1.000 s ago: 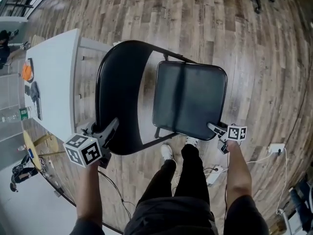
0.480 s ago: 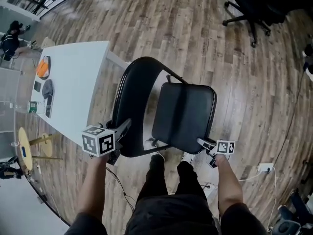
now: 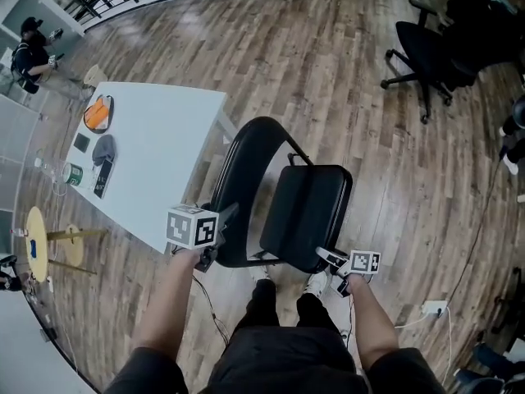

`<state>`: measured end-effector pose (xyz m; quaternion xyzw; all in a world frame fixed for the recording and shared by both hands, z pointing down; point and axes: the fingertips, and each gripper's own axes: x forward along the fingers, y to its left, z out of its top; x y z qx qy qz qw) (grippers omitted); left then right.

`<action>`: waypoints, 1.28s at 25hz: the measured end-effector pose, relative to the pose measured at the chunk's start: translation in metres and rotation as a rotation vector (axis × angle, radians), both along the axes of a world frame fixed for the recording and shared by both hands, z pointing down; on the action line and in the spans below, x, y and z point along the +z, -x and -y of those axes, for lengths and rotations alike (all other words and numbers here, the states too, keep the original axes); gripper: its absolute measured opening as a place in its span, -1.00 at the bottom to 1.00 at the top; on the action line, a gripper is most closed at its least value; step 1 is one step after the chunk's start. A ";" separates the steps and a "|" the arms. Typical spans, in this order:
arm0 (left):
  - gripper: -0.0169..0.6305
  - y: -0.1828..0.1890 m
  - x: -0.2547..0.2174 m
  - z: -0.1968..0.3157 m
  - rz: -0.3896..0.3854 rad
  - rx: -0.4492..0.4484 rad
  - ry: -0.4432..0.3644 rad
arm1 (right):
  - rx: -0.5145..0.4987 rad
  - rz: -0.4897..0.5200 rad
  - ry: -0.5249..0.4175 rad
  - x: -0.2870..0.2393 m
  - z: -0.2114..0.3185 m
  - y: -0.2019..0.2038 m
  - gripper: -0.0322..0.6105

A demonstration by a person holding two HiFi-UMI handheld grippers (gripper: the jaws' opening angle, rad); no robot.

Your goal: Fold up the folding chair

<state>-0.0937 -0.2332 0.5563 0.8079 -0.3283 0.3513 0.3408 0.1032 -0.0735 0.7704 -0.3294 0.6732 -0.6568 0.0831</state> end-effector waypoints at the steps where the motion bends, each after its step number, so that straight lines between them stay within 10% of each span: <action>1: -0.72 0.006 -0.002 0.003 -0.004 0.000 0.001 | -0.009 -0.006 -0.005 -0.007 0.004 0.009 0.16; 32: -0.72 0.157 -0.044 0.066 0.027 -0.018 -0.022 | -0.202 0.029 -0.098 -0.105 0.139 0.316 0.16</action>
